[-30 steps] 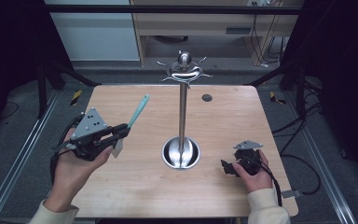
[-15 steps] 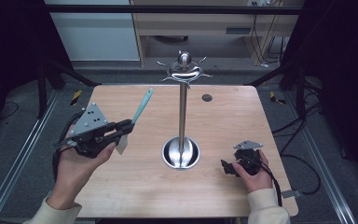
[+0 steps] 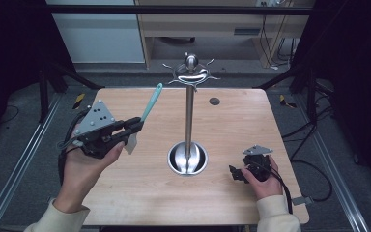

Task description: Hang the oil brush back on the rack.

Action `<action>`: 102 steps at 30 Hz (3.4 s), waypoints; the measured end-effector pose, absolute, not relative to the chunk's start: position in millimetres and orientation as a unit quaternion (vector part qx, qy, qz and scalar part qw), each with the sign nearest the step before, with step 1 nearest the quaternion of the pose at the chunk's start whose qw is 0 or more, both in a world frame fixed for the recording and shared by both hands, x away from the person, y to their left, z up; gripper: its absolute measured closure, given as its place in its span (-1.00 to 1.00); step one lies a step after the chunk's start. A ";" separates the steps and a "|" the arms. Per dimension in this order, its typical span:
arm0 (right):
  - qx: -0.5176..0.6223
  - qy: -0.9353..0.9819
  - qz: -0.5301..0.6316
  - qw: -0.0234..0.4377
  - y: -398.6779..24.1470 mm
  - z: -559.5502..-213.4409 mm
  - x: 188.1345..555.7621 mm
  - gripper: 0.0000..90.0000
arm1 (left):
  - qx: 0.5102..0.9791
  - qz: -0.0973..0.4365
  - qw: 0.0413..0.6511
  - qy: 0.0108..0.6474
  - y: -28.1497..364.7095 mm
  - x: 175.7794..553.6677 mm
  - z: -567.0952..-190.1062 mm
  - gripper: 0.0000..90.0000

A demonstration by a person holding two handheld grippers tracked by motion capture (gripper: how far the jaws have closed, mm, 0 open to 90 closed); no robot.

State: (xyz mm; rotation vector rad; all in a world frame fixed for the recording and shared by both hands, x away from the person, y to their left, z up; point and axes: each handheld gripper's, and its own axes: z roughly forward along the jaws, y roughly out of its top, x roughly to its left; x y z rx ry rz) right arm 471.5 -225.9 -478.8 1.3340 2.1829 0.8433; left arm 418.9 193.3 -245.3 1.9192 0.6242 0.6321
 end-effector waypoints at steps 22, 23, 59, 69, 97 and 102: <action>0.483 0.790 0.306 0.222 -225.3 -478.6 471.5 -0.84 | 0.792 0.256 0.491 0.258 183.3 425.5 -241.9 0.82; 0.482 0.790 0.307 0.222 -225.2 -478.6 471.5 -0.84 | 0.792 0.255 0.491 0.259 182.8 425.9 -241.5 0.82; 0.482 0.789 0.310 0.221 -225.5 -478.3 471.3 -0.84 | 0.803 0.240 0.481 0.256 168.2 442.0 -245.9 0.82; 0.482 0.789 0.311 0.221 -226.0 -477.8 470.7 -0.84 | 0.803 0.241 0.482 0.255 164.8 444.7 -248.6 0.82; 0.484 0.788 0.311 0.219 -225.2 -477.6 469.9 -0.84 | 0.798 0.230 0.494 0.258 158.0 451.6 -255.4 0.82; 0.482 0.788 0.311 0.221 -225.5 -477.7 470.4 -0.84 | 0.799 0.227 0.495 0.257 157.4 453.9 -256.1 0.81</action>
